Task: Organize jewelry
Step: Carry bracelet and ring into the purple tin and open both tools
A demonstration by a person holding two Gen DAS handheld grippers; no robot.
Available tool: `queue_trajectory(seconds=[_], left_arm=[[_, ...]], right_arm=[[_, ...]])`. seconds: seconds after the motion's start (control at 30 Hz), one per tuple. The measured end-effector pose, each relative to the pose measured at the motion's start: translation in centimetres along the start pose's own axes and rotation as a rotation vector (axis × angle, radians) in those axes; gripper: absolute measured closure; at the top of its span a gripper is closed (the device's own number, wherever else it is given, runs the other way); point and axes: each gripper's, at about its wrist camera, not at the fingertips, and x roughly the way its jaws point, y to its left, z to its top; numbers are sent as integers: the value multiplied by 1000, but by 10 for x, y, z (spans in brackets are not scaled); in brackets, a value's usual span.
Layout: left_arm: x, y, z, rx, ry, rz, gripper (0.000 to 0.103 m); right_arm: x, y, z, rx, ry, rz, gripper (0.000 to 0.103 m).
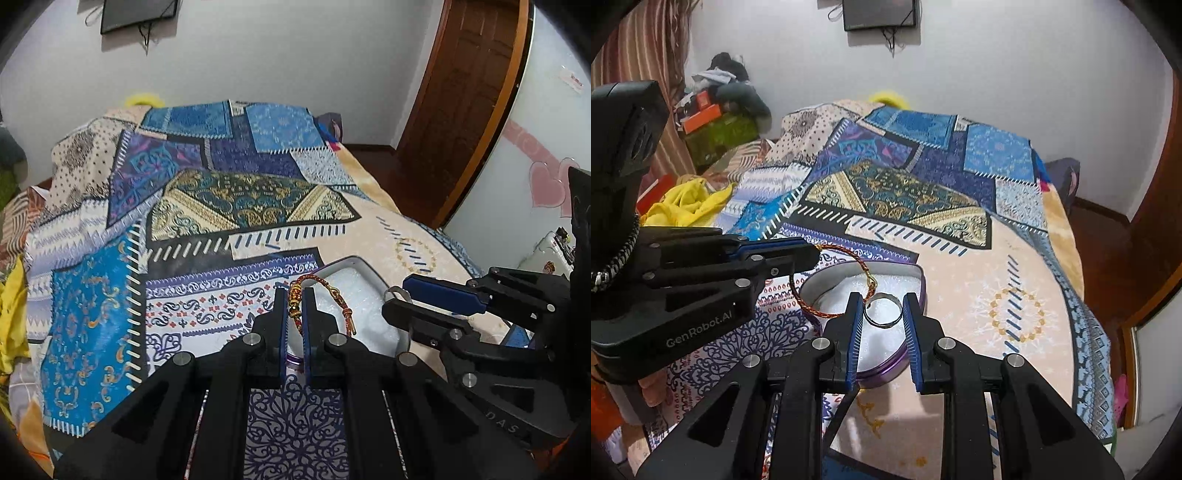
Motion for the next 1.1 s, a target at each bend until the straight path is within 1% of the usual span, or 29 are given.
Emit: queue_trajectory(seconds=[0.2,0.4,0.6,0.73,1.03,1.07,1.1], left_arm=[[10,2,1,-3,27,-7,98],[10,-1,2,17,26,-4,98],[4,-7,2,51,22,9,98],[-8,-9,3,58,6,21,97],[-49,-15,1,51,-38,35,84],[-54,-16,-1,52,-43,36,83],[-59,-18,-2,53,-48,38,82]], right_arm=[[9,0,-1,1,39,22,83],[13,-2,-2,9,60,33,83],[13,0,-2,1,81,29,83],[5,0,-1,4,69,26,83],[-27,3,1,13,15,-7,82],[-32,3,1,15,7,-9,82],[-38,4,1,17,-4,-13,79]])
